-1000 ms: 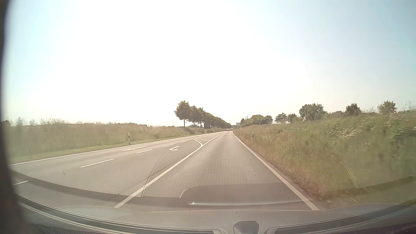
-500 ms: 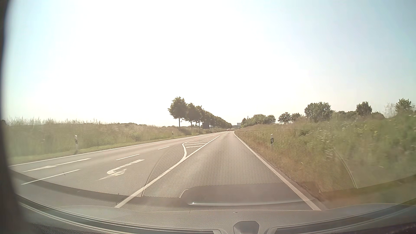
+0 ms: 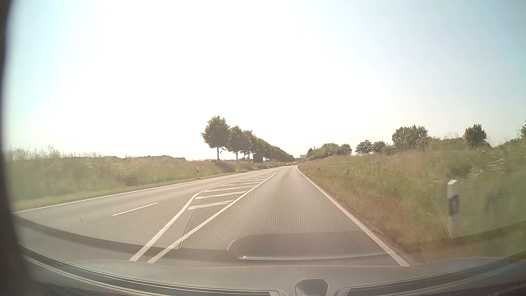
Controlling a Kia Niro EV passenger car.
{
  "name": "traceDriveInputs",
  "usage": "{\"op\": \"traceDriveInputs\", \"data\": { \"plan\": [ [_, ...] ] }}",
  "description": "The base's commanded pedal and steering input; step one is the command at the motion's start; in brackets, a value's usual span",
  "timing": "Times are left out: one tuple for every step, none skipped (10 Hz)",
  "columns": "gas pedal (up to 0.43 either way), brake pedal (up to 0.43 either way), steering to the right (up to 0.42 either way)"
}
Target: Follow the waypoints while adhering to traffic rules and regulations
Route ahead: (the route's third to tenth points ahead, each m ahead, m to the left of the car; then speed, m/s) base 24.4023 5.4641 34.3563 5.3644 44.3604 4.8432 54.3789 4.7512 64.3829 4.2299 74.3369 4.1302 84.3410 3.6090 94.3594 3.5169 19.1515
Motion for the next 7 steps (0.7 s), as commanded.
{"op": "traceDriveInputs", "data": {
  "plan": [
    [0.177,0.006,0.001],
    [0.177,0.006,0.001],
    [0.177,0.006,0.002],
    [0.177,0.006,0.003],
    [0.189,0.006,0.004],
    [0.189,0.006,0.004],
    [0.189,0.006,0.004]
  ]
}}
